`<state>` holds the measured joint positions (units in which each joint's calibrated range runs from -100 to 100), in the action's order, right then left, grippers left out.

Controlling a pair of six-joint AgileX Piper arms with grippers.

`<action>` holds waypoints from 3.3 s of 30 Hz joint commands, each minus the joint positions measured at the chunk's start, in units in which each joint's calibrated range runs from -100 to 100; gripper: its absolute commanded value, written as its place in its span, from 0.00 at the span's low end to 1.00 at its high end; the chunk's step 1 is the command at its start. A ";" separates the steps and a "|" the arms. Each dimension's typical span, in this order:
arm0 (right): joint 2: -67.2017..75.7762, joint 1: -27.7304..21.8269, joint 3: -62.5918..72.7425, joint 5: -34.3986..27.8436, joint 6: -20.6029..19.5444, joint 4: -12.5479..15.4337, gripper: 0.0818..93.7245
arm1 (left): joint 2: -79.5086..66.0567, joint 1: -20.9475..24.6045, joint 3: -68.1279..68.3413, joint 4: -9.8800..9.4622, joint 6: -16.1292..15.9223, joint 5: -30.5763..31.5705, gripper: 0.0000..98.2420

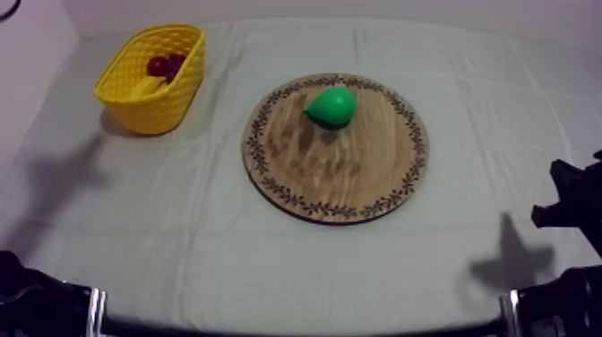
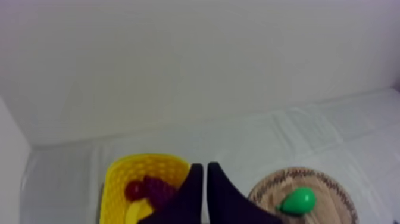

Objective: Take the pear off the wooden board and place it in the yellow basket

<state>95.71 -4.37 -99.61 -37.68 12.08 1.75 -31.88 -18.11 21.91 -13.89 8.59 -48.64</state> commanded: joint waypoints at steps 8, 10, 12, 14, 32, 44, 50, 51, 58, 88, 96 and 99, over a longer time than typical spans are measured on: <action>0.05 0.01 -0.05 0.02 0.01 -0.02 0.00 | 19.23 -1.02 -25.15 4.71 -7.27 -2.94 0.00; 0.05 0.01 -0.05 0.02 0.01 -0.02 0.00 | 21.58 -1.27 -26.97 5.65 -9.30 -3.30 0.00; 0.05 0.01 -0.05 0.02 0.01 -0.02 0.00 | 23.71 -1.63 -28.49 6.46 -11.20 -3.74 0.00; 0.05 0.01 -0.05 0.02 0.01 -0.02 0.00 | 25.74 -2.08 -30.00 7.05 -12.75 -4.32 0.00; 0.05 0.01 -0.05 0.02 0.01 -0.02 0.00 | 41.14 -8.06 -36.45 8.99 -19.78 -11.24 0.00; 0.05 0.01 -0.05 0.02 0.01 -0.02 0.00 | 49.59 -10.92 -36.16 9.21 -22.22 -12.88 0.00; 0.05 0.01 -0.05 0.02 0.01 -0.02 0.00 | 53.41 -11.76 -35.73 9.92 -23.39 -13.03 0.00; 0.05 0.01 -0.05 0.02 0.01 -0.02 0.00 | 53.97 -11.82 -35.60 10.11 -23.89 -13.16 0.00; 0.05 0.01 -0.05 0.02 0.01 -0.02 0.00 | 57.87 -11.28 -37.48 11.80 -24.47 -14.86 0.26; 0.05 0.01 -0.05 0.02 0.01 -0.02 0.00 | 72.07 -14.11 -49.45 11.18 -26.51 -33.71 0.91; 0.05 0.01 -0.05 0.02 0.02 -0.02 0.00 | 79.64 -15.45 -54.47 9.19 -25.13 -33.69 0.92; 0.05 0.01 -0.05 0.02 0.02 -0.02 0.00 | 82.52 -15.68 -56.33 8.52 -24.86 -33.25 0.92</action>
<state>95.71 -4.37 -99.61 -37.66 12.08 1.75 49.15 -33.75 -33.69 -5.29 -16.31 -82.02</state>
